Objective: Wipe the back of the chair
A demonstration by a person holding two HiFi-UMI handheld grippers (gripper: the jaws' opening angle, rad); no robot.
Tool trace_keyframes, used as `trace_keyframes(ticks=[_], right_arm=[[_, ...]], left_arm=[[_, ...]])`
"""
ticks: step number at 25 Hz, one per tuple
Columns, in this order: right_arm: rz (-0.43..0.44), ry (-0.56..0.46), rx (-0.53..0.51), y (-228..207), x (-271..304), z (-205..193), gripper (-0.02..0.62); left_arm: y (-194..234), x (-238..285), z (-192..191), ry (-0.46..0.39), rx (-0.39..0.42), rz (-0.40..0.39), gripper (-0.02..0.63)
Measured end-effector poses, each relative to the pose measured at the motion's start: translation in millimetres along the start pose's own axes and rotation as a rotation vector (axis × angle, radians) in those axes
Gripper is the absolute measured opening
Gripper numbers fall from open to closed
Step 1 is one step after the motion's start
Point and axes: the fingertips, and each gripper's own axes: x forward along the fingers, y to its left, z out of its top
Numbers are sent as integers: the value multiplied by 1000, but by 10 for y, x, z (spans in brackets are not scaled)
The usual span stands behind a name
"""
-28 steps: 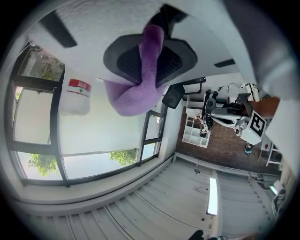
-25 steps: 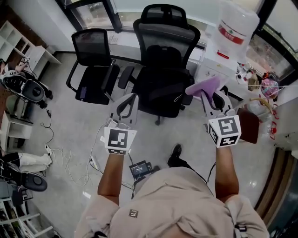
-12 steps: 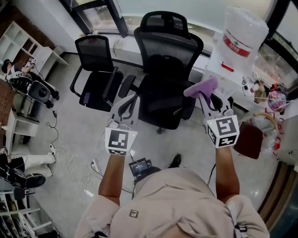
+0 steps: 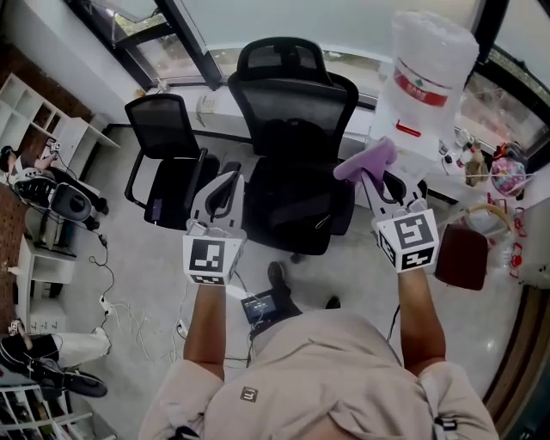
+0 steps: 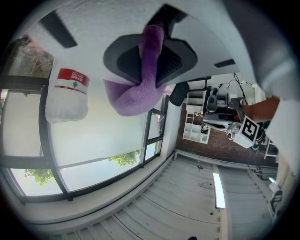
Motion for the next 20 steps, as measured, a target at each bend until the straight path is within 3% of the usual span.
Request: trace_keyframes(ticks=[5, 9, 20], right_arm=[[-69, 16, -6, -67, 236, -9, 51], [-123, 35, 16, -111, 520, 9, 51], [-175, 60, 9, -122, 1285, 182, 51]], left_arm=[[291, 366, -127, -16, -23, -48, 8], [627, 678, -234, -35, 4, -87, 8], [1322, 1281, -458, -48, -14, -129, 8]])
